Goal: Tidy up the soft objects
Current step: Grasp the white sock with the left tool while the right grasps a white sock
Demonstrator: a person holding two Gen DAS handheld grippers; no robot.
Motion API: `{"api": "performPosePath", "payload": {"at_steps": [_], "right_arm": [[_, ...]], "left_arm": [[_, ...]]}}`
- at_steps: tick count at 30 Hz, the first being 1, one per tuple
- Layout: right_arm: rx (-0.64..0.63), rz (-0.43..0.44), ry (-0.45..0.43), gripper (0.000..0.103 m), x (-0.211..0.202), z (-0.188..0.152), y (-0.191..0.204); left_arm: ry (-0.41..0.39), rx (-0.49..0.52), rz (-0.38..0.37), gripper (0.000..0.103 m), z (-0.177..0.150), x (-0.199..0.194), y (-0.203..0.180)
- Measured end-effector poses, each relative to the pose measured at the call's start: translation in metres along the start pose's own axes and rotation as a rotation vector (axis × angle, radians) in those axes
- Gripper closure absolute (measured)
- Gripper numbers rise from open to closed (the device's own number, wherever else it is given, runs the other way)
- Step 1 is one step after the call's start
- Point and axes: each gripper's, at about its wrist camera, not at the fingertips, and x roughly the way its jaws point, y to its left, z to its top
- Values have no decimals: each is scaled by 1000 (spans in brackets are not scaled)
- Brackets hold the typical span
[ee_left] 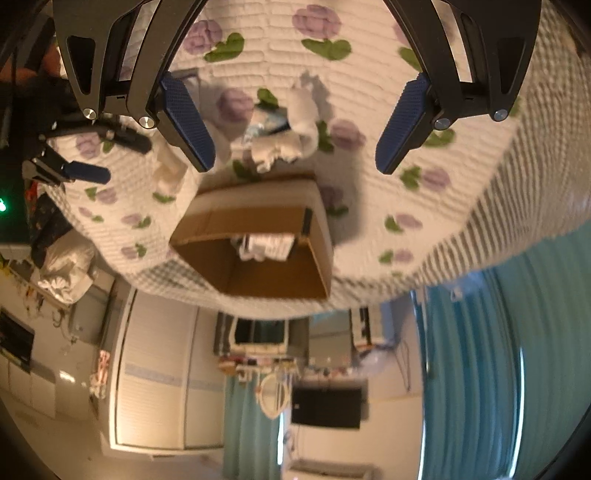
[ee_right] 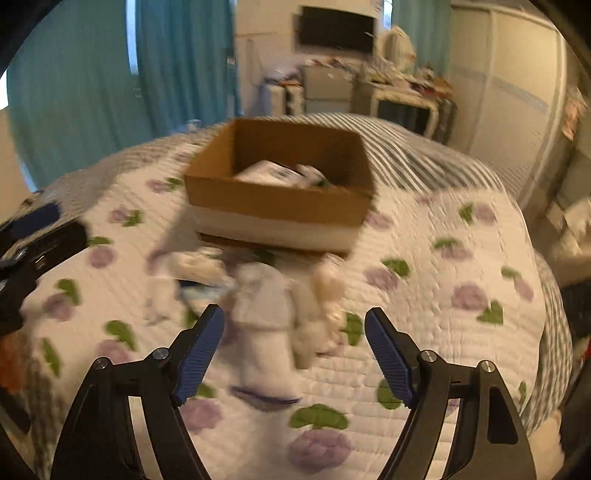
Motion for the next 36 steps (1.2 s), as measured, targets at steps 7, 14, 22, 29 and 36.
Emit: {"api": "performPosePath", "payload": {"at_steps": [7,14,22,29,36], "right_arm": [[74,5,131,49,49,-11,-26],[76,109,158,72,69,-12,-18],[101,144,95,77,44,-10,-24],[93,108,-8,77,-1,1,-45],[93,54,-8,77,1,5,-64]], "left_arm": [[84,-11,-28,13,-18,37,-5],[146,1,-18,13,-29,55,-8],[148,48,-40,13,-23,47,-30],[162,107,-87,14,-20,51,-71],[245,97,-98,15,-27,91,-104]]}}
